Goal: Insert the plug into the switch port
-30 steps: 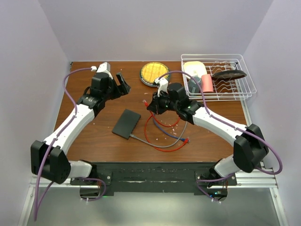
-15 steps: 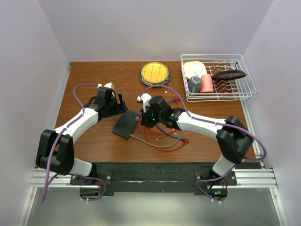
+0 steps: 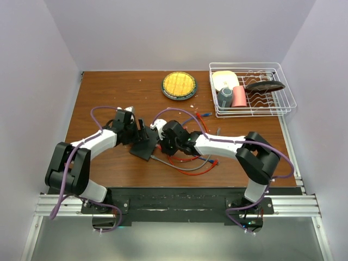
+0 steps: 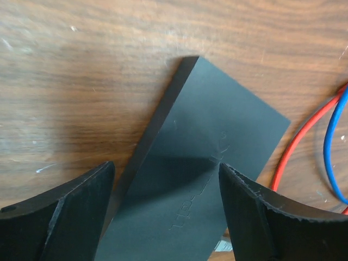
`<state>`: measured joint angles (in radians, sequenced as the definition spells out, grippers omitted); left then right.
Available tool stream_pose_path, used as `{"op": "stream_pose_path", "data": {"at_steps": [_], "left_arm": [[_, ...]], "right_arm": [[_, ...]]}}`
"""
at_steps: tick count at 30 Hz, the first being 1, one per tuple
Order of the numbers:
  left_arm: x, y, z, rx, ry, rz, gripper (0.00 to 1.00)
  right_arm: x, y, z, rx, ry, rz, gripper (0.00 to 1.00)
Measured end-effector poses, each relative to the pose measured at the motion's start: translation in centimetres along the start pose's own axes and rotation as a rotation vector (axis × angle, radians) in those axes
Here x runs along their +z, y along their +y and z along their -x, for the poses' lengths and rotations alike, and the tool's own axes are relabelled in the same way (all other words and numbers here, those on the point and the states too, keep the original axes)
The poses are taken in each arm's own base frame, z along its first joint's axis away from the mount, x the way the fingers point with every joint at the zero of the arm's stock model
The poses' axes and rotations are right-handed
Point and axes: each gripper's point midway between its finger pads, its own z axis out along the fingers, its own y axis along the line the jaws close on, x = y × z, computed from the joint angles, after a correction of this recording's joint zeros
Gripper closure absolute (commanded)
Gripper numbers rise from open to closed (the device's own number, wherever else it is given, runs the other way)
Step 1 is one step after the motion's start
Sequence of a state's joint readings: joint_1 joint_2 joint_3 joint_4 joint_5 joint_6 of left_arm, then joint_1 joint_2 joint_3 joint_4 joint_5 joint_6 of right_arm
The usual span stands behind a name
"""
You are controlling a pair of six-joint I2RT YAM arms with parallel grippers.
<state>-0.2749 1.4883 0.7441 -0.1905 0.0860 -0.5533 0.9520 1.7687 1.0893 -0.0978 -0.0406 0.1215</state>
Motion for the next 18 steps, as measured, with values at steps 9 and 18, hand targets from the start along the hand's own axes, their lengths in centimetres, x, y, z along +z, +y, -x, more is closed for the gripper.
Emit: {"op": "stream_pose_path", "data": {"at_steps": [9, 18], "left_arm": [[0.3, -0.1, -0.3, 0.012, -0.009, -0.041, 0.21], [0.3, -0.1, -0.3, 0.008, -0.014, -0.060, 0.23]], "right_arm": [[1.3, 0.6, -1.7, -0.041, 0.046, -0.015, 1.00], [1.5, 1.5, -2.1, -0.079, 0.054, -0.018, 1.00]]}}
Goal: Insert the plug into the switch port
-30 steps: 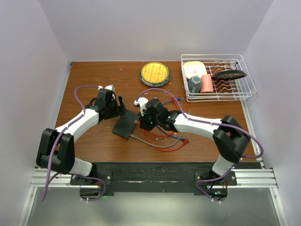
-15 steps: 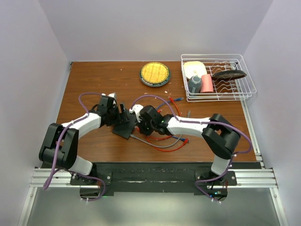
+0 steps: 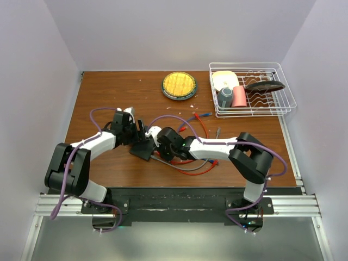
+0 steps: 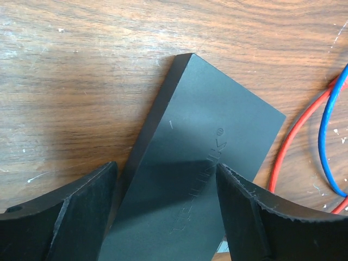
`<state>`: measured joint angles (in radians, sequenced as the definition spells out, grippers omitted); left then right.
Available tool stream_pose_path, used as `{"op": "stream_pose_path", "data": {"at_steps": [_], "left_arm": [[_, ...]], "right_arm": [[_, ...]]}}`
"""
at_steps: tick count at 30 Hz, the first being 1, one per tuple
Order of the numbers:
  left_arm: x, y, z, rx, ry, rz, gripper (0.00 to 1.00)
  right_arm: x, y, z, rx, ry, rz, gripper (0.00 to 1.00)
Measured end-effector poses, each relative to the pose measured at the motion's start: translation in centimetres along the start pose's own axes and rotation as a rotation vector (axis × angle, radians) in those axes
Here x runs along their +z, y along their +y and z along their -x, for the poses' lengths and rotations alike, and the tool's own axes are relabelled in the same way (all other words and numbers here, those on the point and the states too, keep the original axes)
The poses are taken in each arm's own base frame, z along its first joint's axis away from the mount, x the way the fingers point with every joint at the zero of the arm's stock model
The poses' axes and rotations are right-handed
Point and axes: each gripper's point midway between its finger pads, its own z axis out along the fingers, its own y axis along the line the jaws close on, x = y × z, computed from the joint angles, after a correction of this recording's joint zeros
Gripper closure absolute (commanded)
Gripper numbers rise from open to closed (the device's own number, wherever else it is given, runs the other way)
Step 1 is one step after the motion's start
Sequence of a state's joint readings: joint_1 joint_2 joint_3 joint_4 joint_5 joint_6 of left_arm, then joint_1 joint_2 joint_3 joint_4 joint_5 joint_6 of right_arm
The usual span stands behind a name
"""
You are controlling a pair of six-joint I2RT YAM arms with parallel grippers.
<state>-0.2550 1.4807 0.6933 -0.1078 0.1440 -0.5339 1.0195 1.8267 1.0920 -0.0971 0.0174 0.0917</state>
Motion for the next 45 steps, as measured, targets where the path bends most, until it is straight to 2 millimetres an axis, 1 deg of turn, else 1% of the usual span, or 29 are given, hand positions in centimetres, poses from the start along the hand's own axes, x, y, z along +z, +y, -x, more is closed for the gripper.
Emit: {"op": "stream_pose_path", "data": {"at_steps": [9, 13, 22, 35, 45], "left_arm": [[0.02, -0.24, -0.06, 0.000, 0.002, -0.017, 0.24], [0.01, -0.23, -0.05, -0.002, 0.002, -0.019, 0.24], [0.05, -0.25, -0.05, -0.003, 0.004, -0.023, 0.25], [0.25, -0.49, 0.10, -0.002, -0.001, -0.038, 0.26], [0.33, -0.50, 0.10, -0.002, -0.005, -0.042, 0.27]], "right_arm": [[0.88, -0.08, -0.68, -0.010, 0.023, -0.019, 1.00], [0.87, -0.08, -0.23, -0.011, 0.013, -0.023, 1.00], [0.86, -0.04, -0.02, -0.016, 0.008, -0.034, 1.00], [0.84, 0.53, -0.03, -0.025, 0.007, -0.027, 1.00], [0.98, 0.33, 0.03, -0.031, 0.015, -0.053, 1.00]]}}
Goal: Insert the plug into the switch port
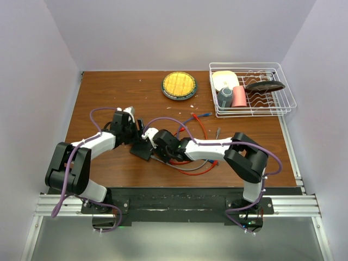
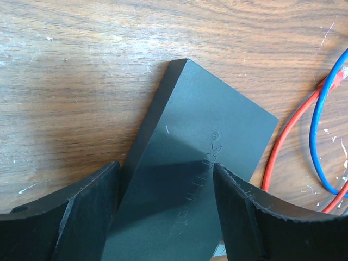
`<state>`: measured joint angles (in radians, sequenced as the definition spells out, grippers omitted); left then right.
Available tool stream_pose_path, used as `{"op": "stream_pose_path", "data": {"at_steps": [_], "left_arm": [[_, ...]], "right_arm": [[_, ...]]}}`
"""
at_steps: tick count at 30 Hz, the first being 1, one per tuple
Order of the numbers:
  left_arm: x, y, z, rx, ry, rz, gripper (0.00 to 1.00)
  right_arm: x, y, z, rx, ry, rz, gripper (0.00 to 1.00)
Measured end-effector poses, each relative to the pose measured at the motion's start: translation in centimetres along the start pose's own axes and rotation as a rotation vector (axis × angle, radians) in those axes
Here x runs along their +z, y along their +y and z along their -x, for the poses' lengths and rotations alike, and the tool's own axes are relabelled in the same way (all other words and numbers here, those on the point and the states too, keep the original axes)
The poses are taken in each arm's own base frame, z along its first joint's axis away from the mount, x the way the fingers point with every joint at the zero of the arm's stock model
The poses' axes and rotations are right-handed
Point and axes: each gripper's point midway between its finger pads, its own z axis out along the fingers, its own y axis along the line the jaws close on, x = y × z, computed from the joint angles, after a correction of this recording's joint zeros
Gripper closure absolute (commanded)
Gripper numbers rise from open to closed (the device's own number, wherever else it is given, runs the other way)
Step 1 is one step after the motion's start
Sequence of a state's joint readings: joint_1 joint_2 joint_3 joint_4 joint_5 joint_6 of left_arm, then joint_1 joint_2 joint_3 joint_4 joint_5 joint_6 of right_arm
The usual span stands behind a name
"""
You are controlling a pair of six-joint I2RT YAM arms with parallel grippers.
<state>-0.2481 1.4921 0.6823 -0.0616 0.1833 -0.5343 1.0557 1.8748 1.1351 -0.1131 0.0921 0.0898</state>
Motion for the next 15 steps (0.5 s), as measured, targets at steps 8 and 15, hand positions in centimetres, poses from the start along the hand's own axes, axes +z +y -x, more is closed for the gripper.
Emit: {"op": "stream_pose_path", "data": {"at_steps": [8, 15], "left_arm": [[0.00, -0.03, 0.03, -0.002, 0.001, -0.007, 0.27], [0.16, -0.12, 0.21, -0.002, -0.009, -0.017, 0.28]], "right_arm": [[-0.01, -0.18, 0.05, -0.005, -0.003, -0.019, 1.00], [-0.14, -0.14, 0.43, -0.005, -0.004, -0.019, 1.00]]}}
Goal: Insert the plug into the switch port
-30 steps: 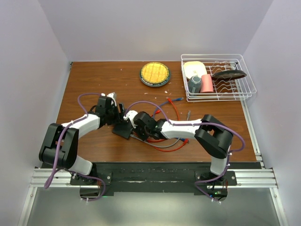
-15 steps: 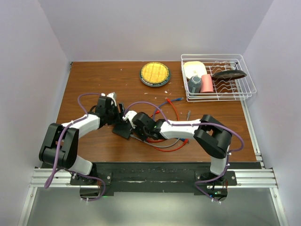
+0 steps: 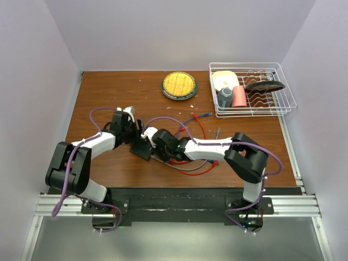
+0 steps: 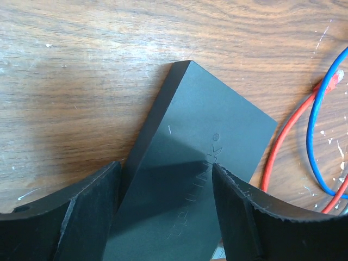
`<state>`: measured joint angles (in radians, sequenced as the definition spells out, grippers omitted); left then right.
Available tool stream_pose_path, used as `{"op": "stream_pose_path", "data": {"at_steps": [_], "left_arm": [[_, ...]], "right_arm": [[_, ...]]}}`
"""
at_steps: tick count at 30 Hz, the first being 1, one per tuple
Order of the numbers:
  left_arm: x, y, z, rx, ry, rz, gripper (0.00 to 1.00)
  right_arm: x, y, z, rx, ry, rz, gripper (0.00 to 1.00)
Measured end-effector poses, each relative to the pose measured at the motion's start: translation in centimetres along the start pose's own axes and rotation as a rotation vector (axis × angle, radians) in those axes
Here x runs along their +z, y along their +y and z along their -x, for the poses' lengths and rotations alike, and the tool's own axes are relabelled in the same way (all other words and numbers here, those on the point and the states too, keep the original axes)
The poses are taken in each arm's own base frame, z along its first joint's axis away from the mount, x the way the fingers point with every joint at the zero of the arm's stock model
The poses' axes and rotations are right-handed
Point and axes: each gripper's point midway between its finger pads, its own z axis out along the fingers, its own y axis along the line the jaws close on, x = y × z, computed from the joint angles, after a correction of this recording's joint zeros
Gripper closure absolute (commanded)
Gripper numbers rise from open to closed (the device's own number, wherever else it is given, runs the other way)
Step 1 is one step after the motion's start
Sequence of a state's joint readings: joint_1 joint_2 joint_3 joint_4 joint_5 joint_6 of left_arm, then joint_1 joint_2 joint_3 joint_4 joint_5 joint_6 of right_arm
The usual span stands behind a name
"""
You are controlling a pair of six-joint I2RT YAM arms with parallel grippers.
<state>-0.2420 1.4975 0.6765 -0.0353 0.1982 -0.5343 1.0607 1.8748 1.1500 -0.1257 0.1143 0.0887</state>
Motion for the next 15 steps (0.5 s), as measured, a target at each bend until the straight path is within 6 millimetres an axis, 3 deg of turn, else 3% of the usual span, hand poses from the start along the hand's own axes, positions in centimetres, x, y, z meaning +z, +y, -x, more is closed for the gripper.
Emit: {"op": "stream_pose_path", "data": {"at_steps": [15], "left_arm": [[0.06, -0.09, 0.06, 0.001, -0.006, -0.007, 0.28]], "right_arm": [[-0.29, 0.36, 0.66, -0.005, -0.001, 0.005, 1.00]]}}
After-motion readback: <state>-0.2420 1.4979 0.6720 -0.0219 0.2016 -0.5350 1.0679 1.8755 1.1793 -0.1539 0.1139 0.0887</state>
